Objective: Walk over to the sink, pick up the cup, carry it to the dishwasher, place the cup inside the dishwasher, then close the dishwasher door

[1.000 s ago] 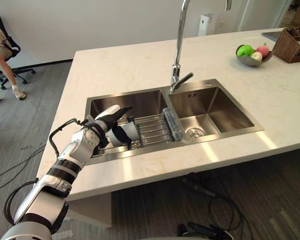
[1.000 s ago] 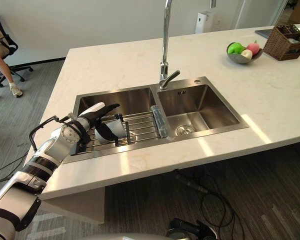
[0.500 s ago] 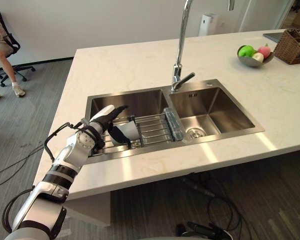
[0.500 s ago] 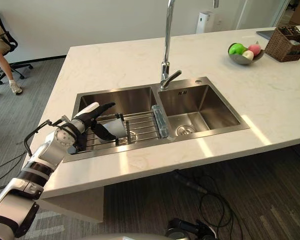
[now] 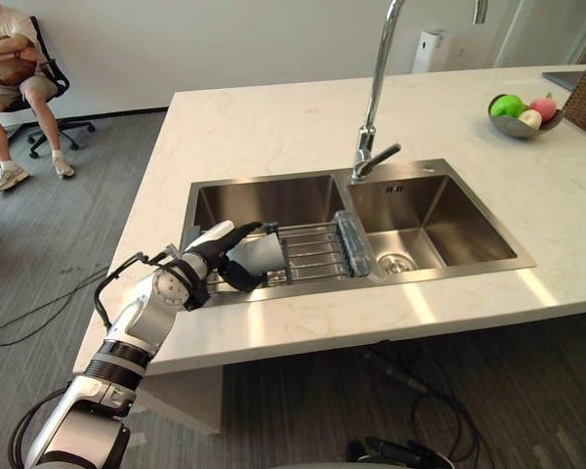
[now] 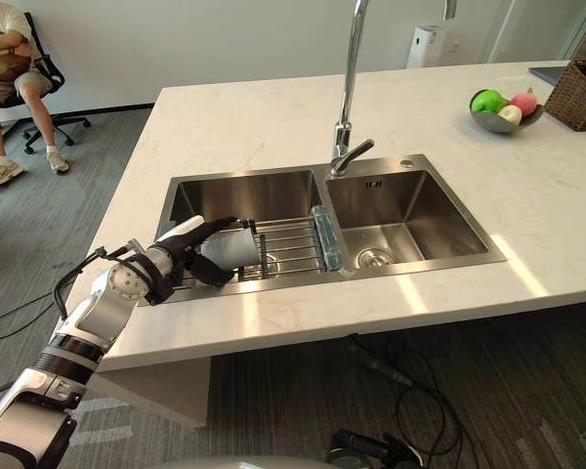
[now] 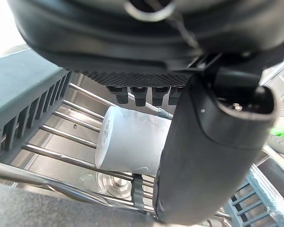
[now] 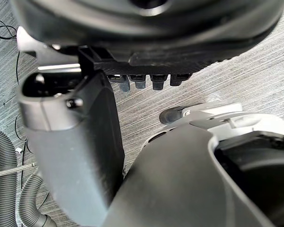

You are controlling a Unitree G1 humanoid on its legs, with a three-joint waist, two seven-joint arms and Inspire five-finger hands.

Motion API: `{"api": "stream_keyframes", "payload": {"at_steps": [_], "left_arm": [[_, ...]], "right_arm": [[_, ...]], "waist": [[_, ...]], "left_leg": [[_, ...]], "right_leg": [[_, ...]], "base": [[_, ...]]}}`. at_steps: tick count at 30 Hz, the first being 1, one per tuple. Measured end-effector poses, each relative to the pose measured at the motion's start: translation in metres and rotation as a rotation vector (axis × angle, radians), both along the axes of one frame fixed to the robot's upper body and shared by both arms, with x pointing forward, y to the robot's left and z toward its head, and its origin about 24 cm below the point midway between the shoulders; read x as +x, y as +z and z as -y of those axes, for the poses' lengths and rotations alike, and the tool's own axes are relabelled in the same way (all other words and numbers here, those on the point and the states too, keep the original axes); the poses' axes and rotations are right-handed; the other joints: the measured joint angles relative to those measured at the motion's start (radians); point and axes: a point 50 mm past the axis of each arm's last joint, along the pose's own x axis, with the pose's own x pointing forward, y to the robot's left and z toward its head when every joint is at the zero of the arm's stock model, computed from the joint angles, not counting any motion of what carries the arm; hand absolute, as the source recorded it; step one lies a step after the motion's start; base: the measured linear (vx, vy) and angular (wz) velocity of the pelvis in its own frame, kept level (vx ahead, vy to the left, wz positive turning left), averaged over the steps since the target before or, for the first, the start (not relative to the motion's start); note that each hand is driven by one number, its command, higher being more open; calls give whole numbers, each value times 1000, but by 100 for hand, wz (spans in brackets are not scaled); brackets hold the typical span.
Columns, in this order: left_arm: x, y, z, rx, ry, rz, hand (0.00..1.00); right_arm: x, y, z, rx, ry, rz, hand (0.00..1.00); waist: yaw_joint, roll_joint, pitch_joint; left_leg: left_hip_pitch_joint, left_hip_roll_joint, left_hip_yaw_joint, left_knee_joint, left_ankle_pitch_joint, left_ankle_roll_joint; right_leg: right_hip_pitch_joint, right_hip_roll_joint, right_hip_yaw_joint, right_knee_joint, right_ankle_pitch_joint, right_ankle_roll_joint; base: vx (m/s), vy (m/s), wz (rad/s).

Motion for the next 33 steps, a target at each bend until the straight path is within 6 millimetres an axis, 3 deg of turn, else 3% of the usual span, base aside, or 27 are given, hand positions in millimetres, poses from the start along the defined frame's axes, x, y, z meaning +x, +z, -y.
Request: {"api": "stream_keyframes", "payload": {"at_steps": [14, 23, 33], "left_arm": [[0, 2, 7, 70, -22, 29, 100], [10, 6, 13, 139, -38, -16, 100], [19, -5, -1, 172, 19, -117, 100]], "right_arm": [[1, -1, -1, 7, 14, -16, 100], [2, -1, -1, 29, 23, -19, 100], [5, 0, -3, 52, 37, -23, 100]], "waist": [[-5, -3, -2], [-9, -4, -4], [-37, -2, -4]], "left_leg": [[-2, 0, -3, 2, 0, 0], [3, -1, 7, 2, 0, 0], [16, -1, 37, 3, -3, 0]], "right_leg": [[1, -1, -5, 0, 0, 0], [-1, -1, 7, -1, 2, 2], [-4, 2, 35, -2, 8, 3]], "base": [[-23, -13, 0], [-10, -5, -3], [-26, -11, -9]]}}
